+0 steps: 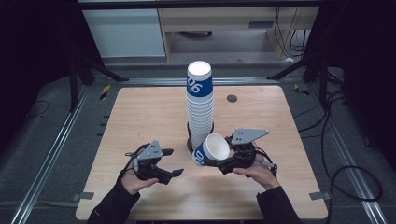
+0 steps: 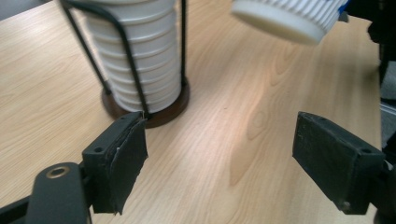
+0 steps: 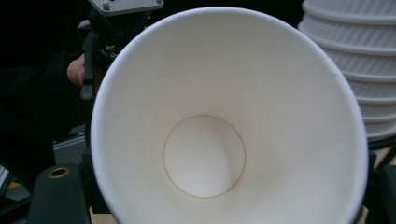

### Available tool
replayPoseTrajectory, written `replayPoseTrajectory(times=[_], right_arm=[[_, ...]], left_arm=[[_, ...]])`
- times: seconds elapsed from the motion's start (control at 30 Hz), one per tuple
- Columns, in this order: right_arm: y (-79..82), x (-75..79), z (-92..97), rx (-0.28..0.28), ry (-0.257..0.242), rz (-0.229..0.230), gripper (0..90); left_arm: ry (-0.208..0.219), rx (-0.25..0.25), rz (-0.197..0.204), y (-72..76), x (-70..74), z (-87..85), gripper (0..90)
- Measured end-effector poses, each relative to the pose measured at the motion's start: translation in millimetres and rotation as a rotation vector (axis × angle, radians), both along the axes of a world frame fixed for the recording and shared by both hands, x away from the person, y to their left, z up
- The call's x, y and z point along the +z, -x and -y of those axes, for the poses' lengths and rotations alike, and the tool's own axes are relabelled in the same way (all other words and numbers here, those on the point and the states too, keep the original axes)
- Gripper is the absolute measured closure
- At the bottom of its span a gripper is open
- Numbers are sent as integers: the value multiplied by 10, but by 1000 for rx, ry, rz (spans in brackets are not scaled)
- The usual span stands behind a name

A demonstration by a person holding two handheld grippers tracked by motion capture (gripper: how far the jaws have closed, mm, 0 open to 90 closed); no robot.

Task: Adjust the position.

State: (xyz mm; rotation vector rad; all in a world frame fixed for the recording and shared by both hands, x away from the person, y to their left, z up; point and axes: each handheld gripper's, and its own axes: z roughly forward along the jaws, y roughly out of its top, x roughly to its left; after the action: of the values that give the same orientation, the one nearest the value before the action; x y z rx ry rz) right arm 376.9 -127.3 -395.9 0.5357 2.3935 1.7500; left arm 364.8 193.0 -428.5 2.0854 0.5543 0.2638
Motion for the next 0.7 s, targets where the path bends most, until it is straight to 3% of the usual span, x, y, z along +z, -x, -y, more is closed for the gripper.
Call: replayPoseTrajectory(times=[0.27, 0.3, 0.53, 0.7], right_arm=[[-52, 8, 149, -94, 28, 12, 198], [-71, 6, 181, -125, 43, 15, 198], [-138, 15, 306, -241, 79, 13, 197], [-205, 66, 477, -353, 114, 14, 197]], left_arm=[[-15, 89, -22, -89, -49, -182, 170], [-10, 118, -31, -115, -68, -236, 170], [-18, 196, -49, -192, -116, -392, 171], [-31, 227, -56, -229, -143, -457, 166]])
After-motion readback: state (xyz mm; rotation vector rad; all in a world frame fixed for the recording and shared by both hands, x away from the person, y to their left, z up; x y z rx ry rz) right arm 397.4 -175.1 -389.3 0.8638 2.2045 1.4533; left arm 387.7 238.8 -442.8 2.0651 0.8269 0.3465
